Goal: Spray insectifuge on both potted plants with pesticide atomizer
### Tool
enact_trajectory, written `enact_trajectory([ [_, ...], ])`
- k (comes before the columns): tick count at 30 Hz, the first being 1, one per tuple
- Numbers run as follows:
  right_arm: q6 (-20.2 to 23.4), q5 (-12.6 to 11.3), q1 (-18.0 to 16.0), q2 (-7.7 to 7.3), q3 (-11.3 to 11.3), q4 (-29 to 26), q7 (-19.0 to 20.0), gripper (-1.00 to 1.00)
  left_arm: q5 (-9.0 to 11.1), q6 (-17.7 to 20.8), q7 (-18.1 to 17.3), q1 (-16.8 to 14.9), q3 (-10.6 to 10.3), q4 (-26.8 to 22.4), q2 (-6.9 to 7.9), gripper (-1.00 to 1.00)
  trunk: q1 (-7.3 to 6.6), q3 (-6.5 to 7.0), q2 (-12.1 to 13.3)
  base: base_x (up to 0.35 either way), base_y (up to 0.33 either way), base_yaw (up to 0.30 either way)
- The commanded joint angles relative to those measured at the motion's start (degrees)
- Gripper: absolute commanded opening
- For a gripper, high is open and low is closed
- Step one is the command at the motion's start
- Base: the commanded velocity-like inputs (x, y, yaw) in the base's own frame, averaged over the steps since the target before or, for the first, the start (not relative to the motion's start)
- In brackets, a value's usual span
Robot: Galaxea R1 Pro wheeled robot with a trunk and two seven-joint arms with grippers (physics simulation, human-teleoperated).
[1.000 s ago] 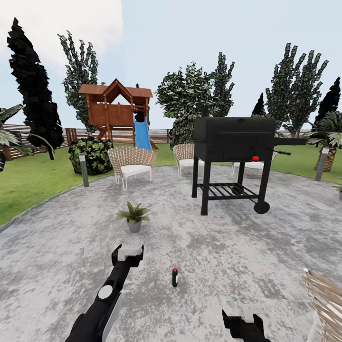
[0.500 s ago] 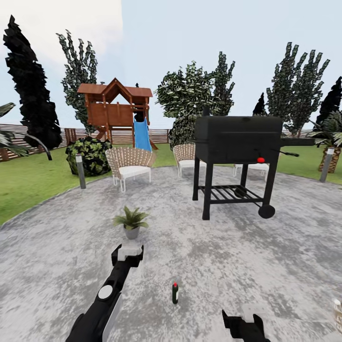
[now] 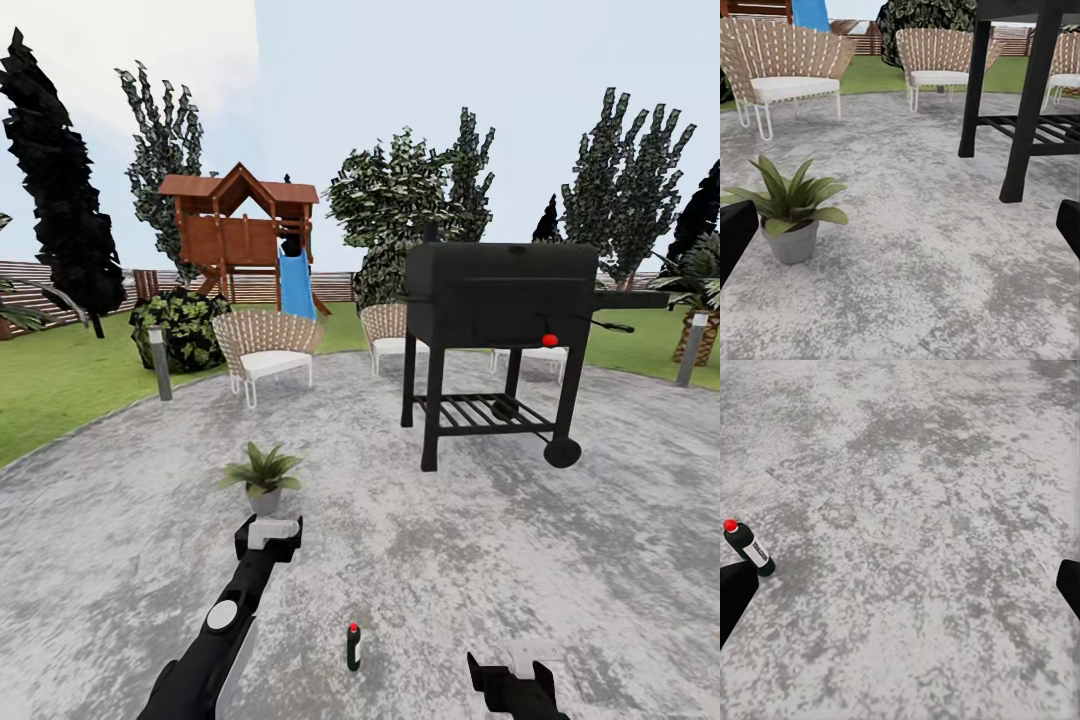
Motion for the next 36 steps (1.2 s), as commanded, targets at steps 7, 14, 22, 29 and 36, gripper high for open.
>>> enact_trajectory([
  [7,0.32,0.02,0.02,0.01,-0.06,-0.19,0.01,1.0,-0.51,-0.18,0.02,-0.04,0.01,0.03,-0.03,1.0,0.0,-0.05,-0.02,0.007,-0.008,0.0],
  [14,0.45,0.0,0.02,0.01,-0.2,-0.14,0.01,1.0,-0.51,-0.18,0.02,-0.04,0.01,0.03,-0.03,1.0,0.0,-0.18,-0.02,0.0,0.0,-0.006],
  [22,2.74,-0.38,0.02,0.01,-0.32,-0.09,0.01,1.0,-0.46,-0.16,-0.05,-0.04,0.01,0.03,-0.03,1.0,0.66,-1.38,-1.23,0.0,0.0,-0.059],
  [29,3.69,-0.42,0.02,0.01,-0.3,-0.16,0.01,1.0,-0.31,-0.09,-0.07,-0.04,-0.07,0.07,-0.09,1.0,2.19,-3.27,-4.03,0.0,0.0,-0.051],
  [36,3.75,-0.39,0.02,0.01,-0.38,-0.18,0.01,1.0,-0.39,-0.06,0.08,-0.04,0.07,2.36,0.0,1.0,3.54,-4.71,-6.45,0.0,0.0,-0.005],
])
